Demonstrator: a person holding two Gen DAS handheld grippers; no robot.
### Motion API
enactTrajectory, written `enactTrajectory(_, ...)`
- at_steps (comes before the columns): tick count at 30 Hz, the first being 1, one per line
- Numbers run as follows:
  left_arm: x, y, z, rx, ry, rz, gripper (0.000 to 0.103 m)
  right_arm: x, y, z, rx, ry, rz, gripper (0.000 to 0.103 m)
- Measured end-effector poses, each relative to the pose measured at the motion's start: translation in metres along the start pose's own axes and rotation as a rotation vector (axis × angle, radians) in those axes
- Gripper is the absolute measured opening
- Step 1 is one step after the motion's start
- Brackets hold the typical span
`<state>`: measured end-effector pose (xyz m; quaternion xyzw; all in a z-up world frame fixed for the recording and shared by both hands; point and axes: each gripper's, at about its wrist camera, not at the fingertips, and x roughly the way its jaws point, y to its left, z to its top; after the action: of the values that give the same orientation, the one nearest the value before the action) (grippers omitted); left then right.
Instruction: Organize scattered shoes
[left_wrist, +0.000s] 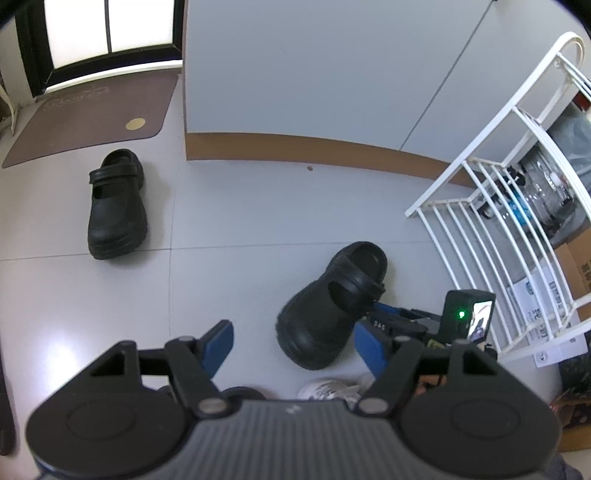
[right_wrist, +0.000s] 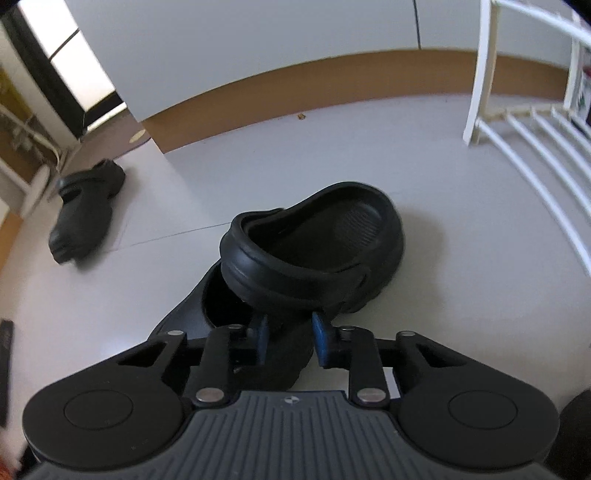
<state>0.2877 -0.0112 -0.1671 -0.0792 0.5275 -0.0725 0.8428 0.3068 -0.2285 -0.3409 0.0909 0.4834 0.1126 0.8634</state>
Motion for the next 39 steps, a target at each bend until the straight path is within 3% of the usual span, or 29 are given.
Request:
enactTrajectory(4,0.000,-0.001,0.001,0.005,0.002,-0.003,0.074,-0.004,-0.006,0.003,-0.023,-0.024,-0.030,0.018)
enactTrajectory(7,0.000,0.000,0.001,0.001,-0.001,-0.001,0.074,-0.005,-0.011,0.008,0.003,-0.026,-0.058,0.020)
enactTrajectory(8,0.000,0.000,0.001,0.000,-0.002,0.000,0.074,-0.005,-0.012,0.010,0.029,-0.016,-0.065,0.026)
enactTrajectory(9,0.000,0.001,0.002,0.000,-0.002,0.000,0.075,-0.004,-0.014,0.012,0.057,-0.004,-0.069,0.048)
enactTrajectory(10,-0.001,0.001,0.002,-0.001,-0.003,0.001,0.074,-0.007,-0.016,0.014,0.093,0.000,-0.064,0.060)
enactTrajectory(11,-0.001,0.001,0.002,-0.001,-0.003,0.001,0.074,-0.009,-0.017,0.014,0.110,-0.009,-0.058,0.079)
enactTrajectory(12,-0.001,0.001,0.002,-0.002,-0.004,0.001,0.074,-0.011,-0.017,0.013,0.114,-0.019,-0.055,0.088)
enactTrajectory(15,-0.001,0.002,0.002,-0.002,-0.007,0.005,0.075,-0.016,-0.012,0.012,0.112,-0.031,-0.029,0.095)
enactTrajectory(24,-0.002,0.002,0.002,0.004,-0.004,0.010,0.075,0.003,0.007,0.003,0.084,0.065,-0.008,0.099)
enactTrajectory(28,-0.003,0.004,0.003,0.001,-0.002,0.009,0.075,0.016,0.015,-0.004,0.049,0.113,-0.037,0.098)
enactTrajectory(39,-0.006,0.008,0.002,-0.009,-0.002,0.003,0.075,0.030,0.029,-0.004,-0.017,0.117,0.082,0.091)
